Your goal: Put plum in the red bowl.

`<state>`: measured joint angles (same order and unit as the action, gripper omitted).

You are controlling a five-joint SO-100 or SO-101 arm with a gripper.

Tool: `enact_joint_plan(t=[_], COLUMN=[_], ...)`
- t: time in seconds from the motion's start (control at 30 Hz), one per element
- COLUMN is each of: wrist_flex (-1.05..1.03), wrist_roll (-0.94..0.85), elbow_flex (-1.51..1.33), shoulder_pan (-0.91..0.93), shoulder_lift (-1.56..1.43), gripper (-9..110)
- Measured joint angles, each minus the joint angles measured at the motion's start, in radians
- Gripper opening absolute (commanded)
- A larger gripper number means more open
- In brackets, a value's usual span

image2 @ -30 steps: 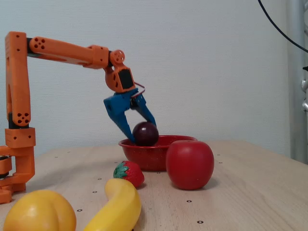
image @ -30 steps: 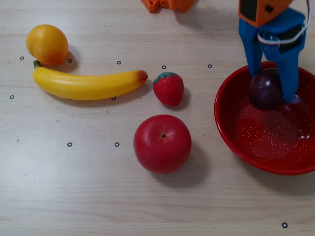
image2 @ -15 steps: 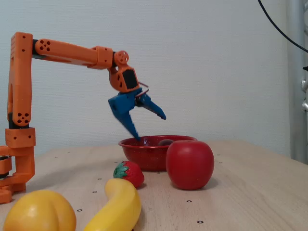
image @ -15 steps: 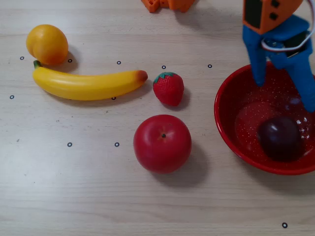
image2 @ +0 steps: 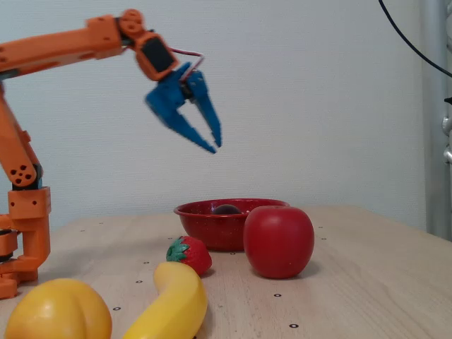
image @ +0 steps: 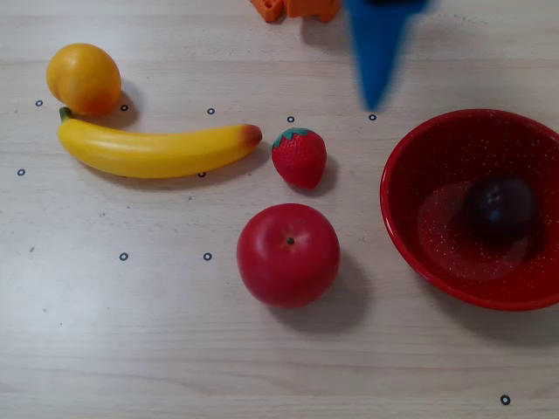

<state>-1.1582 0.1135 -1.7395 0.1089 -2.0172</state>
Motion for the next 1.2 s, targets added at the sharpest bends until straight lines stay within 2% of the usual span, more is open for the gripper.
enact_joint_plan(t=[0.3, 0.6, 0.87, 1.03, 1.2], wrist_flex=[0.21, 0.308, 0.383, 0.273, 0.262], wrist_roll=[0.026, -0.002, -0.02, -0.043, -0.044], elbow_flex=[-0.716, -1.275, -1.365, -1.365, -1.365], shoulder_pan=[-0.112, -0.132, -0.124, -0.124, -0.124], shoulder_lift=[-0.632, -1.108, -1.198, -1.198, -1.198], gripper=[0, 0, 0, 0, 0])
